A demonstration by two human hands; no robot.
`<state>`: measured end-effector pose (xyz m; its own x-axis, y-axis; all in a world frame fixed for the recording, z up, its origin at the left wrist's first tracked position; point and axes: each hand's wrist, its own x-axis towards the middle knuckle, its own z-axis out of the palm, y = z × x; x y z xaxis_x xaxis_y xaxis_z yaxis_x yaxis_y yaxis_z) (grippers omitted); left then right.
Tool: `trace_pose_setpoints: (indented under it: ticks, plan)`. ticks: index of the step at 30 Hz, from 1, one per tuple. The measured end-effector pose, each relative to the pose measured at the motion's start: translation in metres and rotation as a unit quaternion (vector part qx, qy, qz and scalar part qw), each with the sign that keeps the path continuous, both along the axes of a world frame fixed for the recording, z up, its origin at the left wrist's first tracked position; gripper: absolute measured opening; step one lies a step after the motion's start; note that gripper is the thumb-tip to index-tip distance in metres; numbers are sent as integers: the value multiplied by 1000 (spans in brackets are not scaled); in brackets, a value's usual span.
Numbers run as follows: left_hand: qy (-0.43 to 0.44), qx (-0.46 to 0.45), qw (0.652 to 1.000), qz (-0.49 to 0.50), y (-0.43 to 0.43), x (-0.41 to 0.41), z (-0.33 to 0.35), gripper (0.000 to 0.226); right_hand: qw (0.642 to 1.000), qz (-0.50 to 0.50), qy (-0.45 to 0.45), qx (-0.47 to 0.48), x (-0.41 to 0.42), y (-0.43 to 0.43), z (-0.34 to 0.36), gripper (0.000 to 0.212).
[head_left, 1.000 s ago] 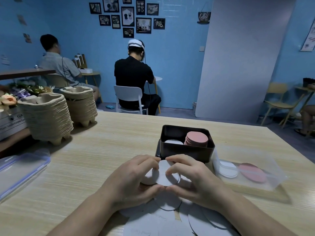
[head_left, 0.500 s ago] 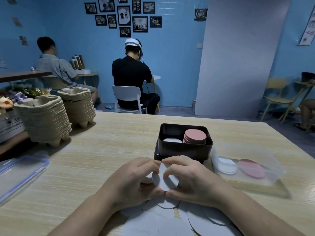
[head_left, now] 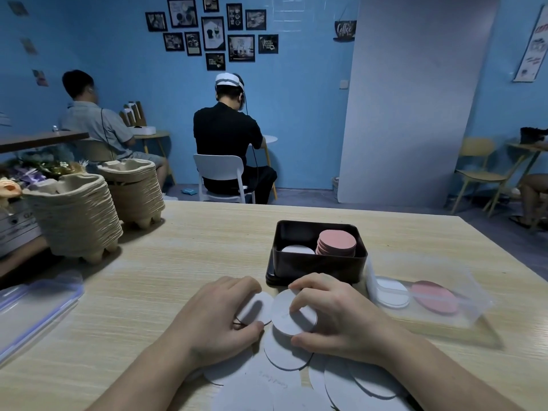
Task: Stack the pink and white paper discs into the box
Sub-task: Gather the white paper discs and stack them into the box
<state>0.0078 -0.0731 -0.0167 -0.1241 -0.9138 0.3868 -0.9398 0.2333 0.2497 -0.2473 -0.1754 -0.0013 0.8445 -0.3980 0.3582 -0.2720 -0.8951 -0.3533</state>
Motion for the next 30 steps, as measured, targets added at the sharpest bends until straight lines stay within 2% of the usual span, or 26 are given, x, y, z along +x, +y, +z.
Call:
trace_pose_setpoints:
  ticks: [8, 15, 18, 24, 30]
  plan:
    - [68, 24, 997, 17, 1, 1, 3, 32, 1000, -8, 3, 9, -1, -1, -1, 35]
    - [127, -54, 990, 34, 2, 3, 2, 39, 1000, -10, 10, 14, 0, -1, -1, 33]
    - [115, -77, 990, -9, 4, -1, 3, 47, 1000, -3, -3, 27, 2, 0, 1, 34]
    - [35, -116, 990, -68, -2, -12, 5, 42, 999, 18, -19, 17, 4, 2, 1, 46]
    - [30, -113, 988, -98, -5, -14, 0, 46, 999, 29, -13, -7, 9, 4, -1, 28]
